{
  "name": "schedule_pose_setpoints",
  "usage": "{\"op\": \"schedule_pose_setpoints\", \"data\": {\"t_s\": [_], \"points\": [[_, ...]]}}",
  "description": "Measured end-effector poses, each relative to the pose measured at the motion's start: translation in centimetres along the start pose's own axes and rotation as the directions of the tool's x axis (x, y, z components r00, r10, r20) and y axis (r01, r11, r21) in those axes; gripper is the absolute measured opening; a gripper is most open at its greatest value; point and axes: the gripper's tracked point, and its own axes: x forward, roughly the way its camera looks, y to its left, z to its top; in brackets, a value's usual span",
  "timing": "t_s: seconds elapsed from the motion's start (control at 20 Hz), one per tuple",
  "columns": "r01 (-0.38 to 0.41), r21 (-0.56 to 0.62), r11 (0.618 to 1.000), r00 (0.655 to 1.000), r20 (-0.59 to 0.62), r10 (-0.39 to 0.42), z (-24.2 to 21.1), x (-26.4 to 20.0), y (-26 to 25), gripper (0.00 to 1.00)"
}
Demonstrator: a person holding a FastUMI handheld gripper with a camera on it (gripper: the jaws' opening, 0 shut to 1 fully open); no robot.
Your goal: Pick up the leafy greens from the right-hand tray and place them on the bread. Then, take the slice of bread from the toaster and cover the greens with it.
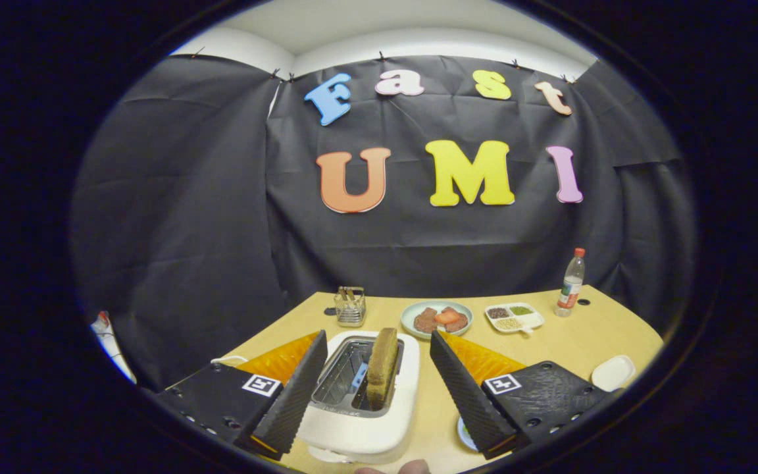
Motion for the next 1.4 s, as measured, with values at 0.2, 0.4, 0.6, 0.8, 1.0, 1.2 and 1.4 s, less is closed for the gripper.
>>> {"op": "schedule_pose_setpoints", "data": {"t_s": [0.2, 0.4, 0.6, 0.8, 1.0, 1.2, 1.4], "points": [[0.051, 0.002, 0.999, 0.996, -0.073, -0.051, -2.0, 2.6, -0.1, 0.96], [0.099, 0.009, 0.995, 0.985, -0.145, -0.097, -3.5, 3.9, -0.7, 0.95], [0.122, 0.019, 0.992, 0.975, -0.187, -0.116, -4.4, 4.6, -1.4, 0.59], [0.11, 0.024, 0.994, 0.975, -0.198, -0.103, -4.6, 4.6, -1.0, 0.16], [0.083, 0.034, 0.996, 0.98, -0.183, -0.076, -4.2, 4.4, -0.7, 0.01], [0.063, 0.057, 0.996, 0.99, -0.131, -0.056, -1.8, 3.2, -0.7, 0.01], [0.021, 0.112, 0.993, 0.999, -0.045, -0.016, 2.3, 0.7, -0.7, 0.01]]}}
